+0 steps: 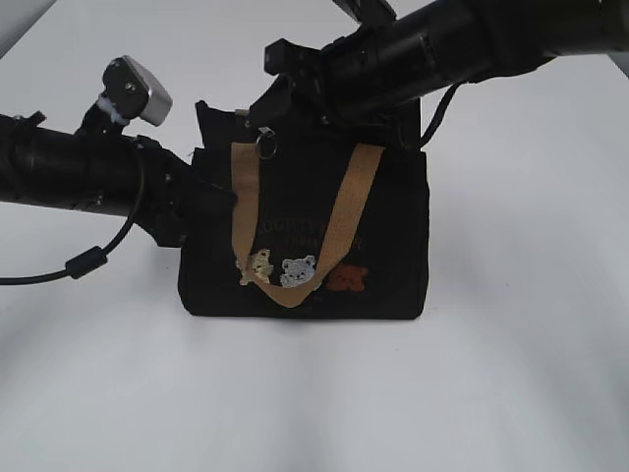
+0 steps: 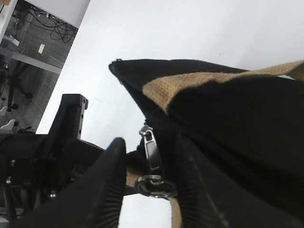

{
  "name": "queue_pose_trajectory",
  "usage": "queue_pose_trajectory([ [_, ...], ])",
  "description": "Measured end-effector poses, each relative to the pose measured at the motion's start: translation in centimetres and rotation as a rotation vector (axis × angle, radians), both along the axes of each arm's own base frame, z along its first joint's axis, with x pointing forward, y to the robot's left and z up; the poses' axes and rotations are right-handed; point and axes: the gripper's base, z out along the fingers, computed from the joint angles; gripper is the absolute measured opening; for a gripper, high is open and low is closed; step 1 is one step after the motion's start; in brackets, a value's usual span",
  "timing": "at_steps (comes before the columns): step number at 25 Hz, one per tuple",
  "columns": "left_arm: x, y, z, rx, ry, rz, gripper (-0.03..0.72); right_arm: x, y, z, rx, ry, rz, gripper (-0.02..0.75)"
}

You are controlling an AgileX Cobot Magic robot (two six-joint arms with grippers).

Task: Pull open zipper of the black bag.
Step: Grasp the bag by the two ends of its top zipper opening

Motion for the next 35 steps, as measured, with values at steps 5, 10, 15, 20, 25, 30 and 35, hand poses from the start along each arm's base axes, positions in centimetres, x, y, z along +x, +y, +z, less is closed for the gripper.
queue_pose_trajectory([
  [5,0.0,0.0,0.0,0.001,0.0,0.0,0.064,-0.2,0.8,-0.6,-0.015,0.0,0.011,0.206],
  [10,0.0,0.0,0.0,0.002,0.0,-0.001,0.064,-0.1,0.9,-0.7,-0.02,-0.005,0.008,0.024],
  [15,-0.1,-0.1,0.0,-0.004,0.0,-0.01,0.064,0.2,-1.2,-0.3,0.011,0.063,0.023,-0.001],
  [20,-0.1,-0.1,0.0,-0.004,0.0,-0.011,0.064,0.5,-7.6,1.7,-0.041,0.114,0.024,-0.001],
  [25,0.0,0.0,0.0,-0.002,0.0,-0.002,0.064,-0.2,-12.3,4.5,-0.09,0.085,-0.015,-0.001],
  [30,0.2,0.1,0.1,-0.033,0.054,0.08,0.113,-1.2,-10.9,4.9,-0.099,0.081,0.09,0.166],
  [35,-0.6,0.7,1.2,-0.077,0.259,0.25,0.35,-3.3,-10.9,5.9,-0.176,0.133,0.197,0.361],
])
